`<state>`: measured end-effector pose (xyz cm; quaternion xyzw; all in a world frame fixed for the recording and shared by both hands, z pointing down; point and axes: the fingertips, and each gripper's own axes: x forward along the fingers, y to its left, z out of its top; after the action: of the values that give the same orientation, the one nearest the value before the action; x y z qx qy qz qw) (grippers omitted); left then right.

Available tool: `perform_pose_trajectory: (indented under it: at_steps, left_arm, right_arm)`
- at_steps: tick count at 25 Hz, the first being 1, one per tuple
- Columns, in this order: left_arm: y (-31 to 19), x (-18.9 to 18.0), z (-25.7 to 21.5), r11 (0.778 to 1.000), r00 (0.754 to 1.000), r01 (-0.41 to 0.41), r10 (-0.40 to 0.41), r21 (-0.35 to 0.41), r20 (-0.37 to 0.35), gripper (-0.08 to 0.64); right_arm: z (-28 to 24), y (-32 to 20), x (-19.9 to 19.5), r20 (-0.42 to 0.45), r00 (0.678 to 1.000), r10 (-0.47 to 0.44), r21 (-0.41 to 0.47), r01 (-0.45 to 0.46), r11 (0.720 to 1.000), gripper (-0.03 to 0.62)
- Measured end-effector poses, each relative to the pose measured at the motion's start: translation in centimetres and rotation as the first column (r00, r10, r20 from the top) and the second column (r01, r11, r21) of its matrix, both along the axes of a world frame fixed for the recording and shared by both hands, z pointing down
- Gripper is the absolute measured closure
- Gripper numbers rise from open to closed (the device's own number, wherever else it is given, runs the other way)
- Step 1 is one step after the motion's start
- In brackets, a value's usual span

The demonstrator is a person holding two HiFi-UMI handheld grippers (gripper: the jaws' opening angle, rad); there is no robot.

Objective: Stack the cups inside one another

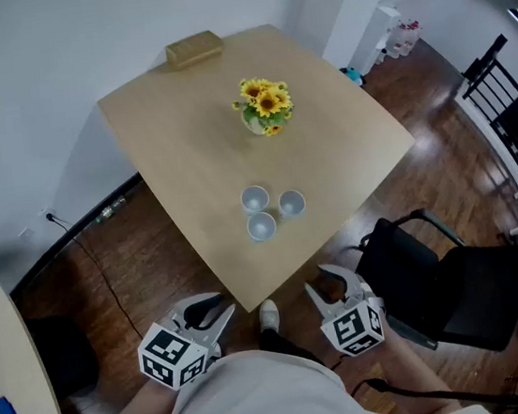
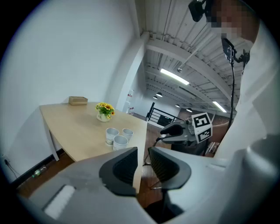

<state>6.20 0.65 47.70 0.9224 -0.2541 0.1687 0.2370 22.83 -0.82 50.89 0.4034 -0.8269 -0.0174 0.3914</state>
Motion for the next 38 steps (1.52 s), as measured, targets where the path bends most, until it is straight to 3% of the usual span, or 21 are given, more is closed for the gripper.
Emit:
perform_pose_trajectory:
  at_steps: [4, 8, 12, 19, 25, 28, 38]
  left_arm:
    - [-2.9, 2.8, -1.1, 0.998, 0.998, 0.056, -0.056, 0.015, -0.002, 0.460]
    - [-4.7, 4.5, -2.0, 0.990, 0.991, 0.137, -0.136, 0.034, -0.016, 0.460]
    - [-5.9, 4.6, -2.7, 0.978, 0.977, 0.210, -0.209, 0.022, -0.035, 0.460]
    - [-6.8, 2.6, -3.5, 0.980, 0.981, 0.195, -0.195, 0.032, -0.017, 0.460]
    - [-7.5, 1.0, -3.7, 0.984, 0.984, 0.177, -0.176, 0.029, -0.023, 0.462]
    - [-7.5, 0.3, -3.6, 0.986, 0.986, 0.164, -0.163, 0.023, -0.027, 0.462]
    - [-8.1, -1.7, -3.9, 0.989, 0.991, 0.132, -0.131, 0.064, -0.031, 0.462]
  right_arm:
    - [0.9, -6.2, 2.7, -0.034, 0.997, -0.074, 0.022, 0.075, 0.997, 0.466]
    - [3.8, -10.8, 4.3, -0.096, 0.978, -0.182, -0.014, 0.182, 0.983, 0.471]
    - [7.4, -14.3, 4.8, -0.181, 0.939, -0.294, -0.094, 0.281, 0.955, 0.471]
    - [11.8, -15.2, 4.5, -0.335, 0.828, -0.450, -0.283, 0.367, 0.886, 0.482]
    - [12.9, -16.0, 4.4, -0.419, 0.776, -0.471, -0.314, 0.363, 0.878, 0.530]
    - [12.9, -16.1, 4.8, -0.439, 0.773, -0.458, -0.321, 0.342, 0.883, 0.566]
    - [4.8, -15.6, 4.3, -0.394, 0.825, -0.405, -0.284, 0.310, 0.907, 0.568]
